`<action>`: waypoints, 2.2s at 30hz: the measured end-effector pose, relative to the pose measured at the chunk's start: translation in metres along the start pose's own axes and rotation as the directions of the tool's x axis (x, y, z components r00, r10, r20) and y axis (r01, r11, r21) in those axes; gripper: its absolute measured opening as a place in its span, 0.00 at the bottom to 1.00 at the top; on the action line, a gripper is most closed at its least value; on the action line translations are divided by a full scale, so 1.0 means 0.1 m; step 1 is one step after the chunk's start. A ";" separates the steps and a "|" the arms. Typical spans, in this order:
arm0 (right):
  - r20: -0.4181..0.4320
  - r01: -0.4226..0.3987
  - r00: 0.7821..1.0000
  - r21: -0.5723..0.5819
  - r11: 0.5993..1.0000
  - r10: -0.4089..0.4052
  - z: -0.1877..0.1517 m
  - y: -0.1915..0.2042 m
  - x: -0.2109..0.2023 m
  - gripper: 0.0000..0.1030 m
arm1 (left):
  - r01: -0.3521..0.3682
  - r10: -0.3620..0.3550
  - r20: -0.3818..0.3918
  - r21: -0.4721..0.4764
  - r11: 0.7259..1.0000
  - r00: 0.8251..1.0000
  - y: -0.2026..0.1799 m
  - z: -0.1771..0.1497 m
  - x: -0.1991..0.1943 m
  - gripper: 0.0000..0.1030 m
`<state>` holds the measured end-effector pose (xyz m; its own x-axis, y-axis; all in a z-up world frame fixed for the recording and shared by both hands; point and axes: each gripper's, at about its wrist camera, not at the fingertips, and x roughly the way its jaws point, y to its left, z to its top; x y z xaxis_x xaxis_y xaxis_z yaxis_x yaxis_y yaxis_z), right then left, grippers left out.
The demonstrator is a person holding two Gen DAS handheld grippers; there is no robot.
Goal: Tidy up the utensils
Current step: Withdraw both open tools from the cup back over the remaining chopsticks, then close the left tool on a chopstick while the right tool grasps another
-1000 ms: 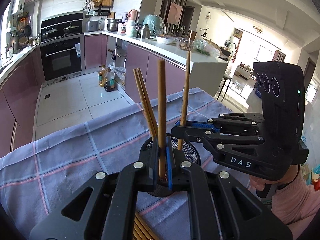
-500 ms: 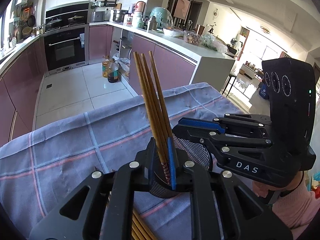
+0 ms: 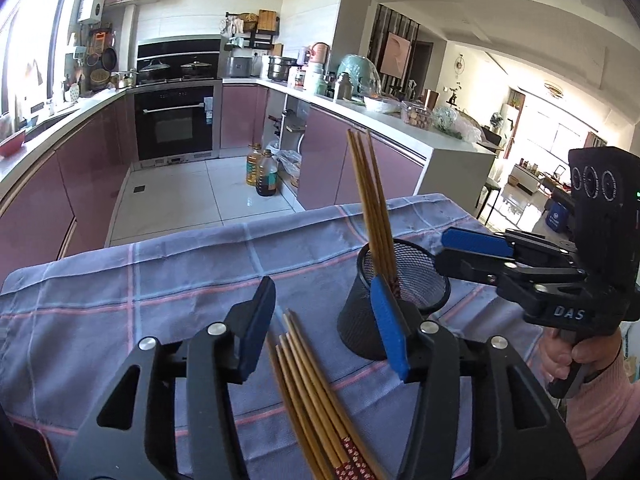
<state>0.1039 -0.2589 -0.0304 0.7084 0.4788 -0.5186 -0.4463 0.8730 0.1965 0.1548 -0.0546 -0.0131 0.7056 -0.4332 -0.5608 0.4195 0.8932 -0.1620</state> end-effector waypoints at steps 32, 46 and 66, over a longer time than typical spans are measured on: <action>-0.303 -0.030 0.952 0.027 0.999 0.036 -0.93 0.58 0.75 0.29 | -0.110 0.103 -0.248 -0.015 0.994 0.963 0.25 -1.18 0.27 0.50; -0.311 0.003 0.950 -0.007 1.000 -0.005 -0.93 0.60 0.81 0.27 | -0.125 0.121 -0.266 0.003 0.992 0.956 0.22 -1.20 0.33 0.46; -0.325 0.030 0.945 -0.004 1.000 -0.030 -0.90 0.48 0.77 0.23 | -0.158 0.168 -0.283 0.060 0.986 0.944 0.15 -1.20 0.38 0.21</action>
<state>0.0874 -0.1886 -0.1357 0.5055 0.3968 -0.7662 -0.4269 0.8867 0.1776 0.1191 -0.0432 -0.1342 0.5751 -0.2245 -0.7867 0.3368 0.9413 -0.0225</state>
